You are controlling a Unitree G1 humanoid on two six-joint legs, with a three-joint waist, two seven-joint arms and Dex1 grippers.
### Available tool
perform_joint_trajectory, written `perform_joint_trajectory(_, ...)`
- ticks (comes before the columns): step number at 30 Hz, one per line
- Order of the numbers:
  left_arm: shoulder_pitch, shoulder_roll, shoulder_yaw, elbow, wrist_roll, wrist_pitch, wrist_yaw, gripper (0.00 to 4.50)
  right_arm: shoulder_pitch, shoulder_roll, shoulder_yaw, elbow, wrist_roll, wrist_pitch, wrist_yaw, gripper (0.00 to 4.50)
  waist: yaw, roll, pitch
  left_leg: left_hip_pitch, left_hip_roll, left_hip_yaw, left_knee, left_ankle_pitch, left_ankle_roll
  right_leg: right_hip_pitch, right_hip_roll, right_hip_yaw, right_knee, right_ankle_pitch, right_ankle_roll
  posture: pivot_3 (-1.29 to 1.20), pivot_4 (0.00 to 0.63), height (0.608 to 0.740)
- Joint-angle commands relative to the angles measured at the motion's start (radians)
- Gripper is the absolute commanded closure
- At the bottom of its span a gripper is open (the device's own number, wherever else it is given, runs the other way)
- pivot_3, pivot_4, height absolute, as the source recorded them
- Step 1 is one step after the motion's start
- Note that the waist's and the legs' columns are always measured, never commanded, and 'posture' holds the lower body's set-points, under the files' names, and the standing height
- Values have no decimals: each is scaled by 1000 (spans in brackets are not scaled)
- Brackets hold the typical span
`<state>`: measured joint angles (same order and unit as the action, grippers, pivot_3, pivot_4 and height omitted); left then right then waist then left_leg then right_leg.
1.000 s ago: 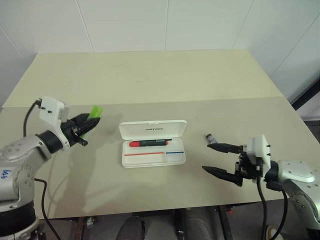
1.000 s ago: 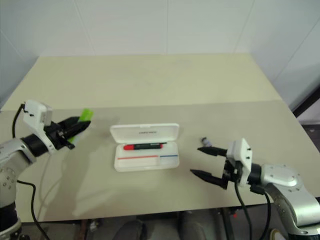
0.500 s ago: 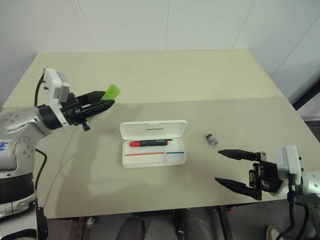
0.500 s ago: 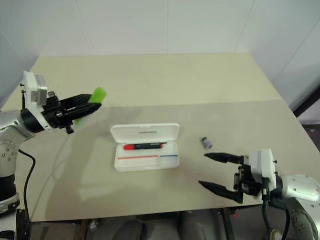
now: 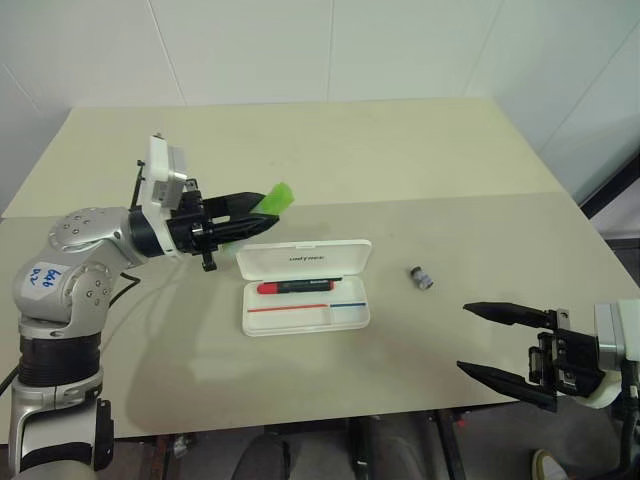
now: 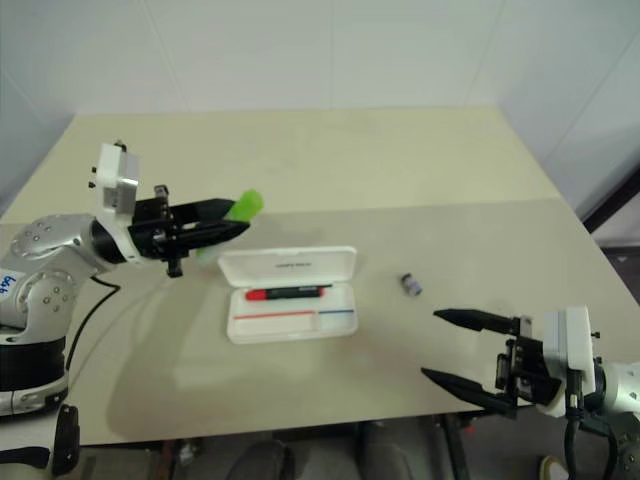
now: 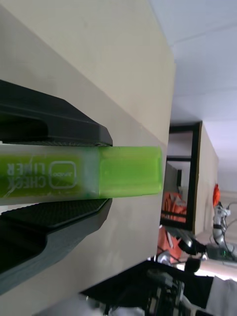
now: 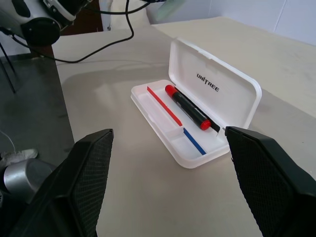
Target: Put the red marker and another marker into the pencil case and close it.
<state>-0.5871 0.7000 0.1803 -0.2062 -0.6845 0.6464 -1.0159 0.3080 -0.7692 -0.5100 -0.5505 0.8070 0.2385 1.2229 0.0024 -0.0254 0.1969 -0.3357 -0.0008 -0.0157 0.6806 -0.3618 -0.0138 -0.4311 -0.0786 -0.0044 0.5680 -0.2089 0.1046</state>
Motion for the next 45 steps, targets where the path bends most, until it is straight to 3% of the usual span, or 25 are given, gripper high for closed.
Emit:
perform_joint_trajectory(1,-15,-4,-15,-67,-47,13,-12,3414,60,7,-32,-44,9,-19,24,667,1,0,0,0,0,0,0,0,0,0,0,0,0,0,0,0,150,740)
perform_joint_trajectory(4,-14,-7,-38,-90,-70,30,-29,3414,132,11,-26,-53,-18,-39,58,667,9,0,0,0,0,-1,0,0,0,0,0,0,0,0,1,0,150,740)
perform_joint_trajectory(13,-5,13,-127,-86,-47,24,-120,3414,163,7,-59,-41,-27,-67,66,667,10,0,0,1,-1,3,1,0,1,3,1,4,-1,-4,-5,0,150,740)
perform_joint_trajectory(15,24,24,-165,-82,-9,3,-137,3414,190,17,-82,-36,-34,-73,65,667,10,0,0,1,-1,3,1,0,1,3,1,5,0,-8,-13,0,150,740)
perform_joint_trajectory(27,47,-3,-278,106,228,-276,-194,3414,131,72,-24,-35,-117,-108,-69,667,11,0,0,1,-1,4,1,1,1,3,2,7,1,-9,-14,0,150,740)
perform_joint_trajectory(37,92,-40,-334,114,292,-354,-208,3414,126,95,7,-12,-158,-131,-98,667,14,0,0,1,-1,4,1,0,2,2,2,7,2,-7,-10,0,150,740)
perform_joint_trajectory(45,83,-55,-364,161,425,-397,-120,3414,105,103,46,-19,-174,-121,-135,667,18,0,0,1,-1,4,1,0,2,2,2,8,4,-7,-11,0,150,740)
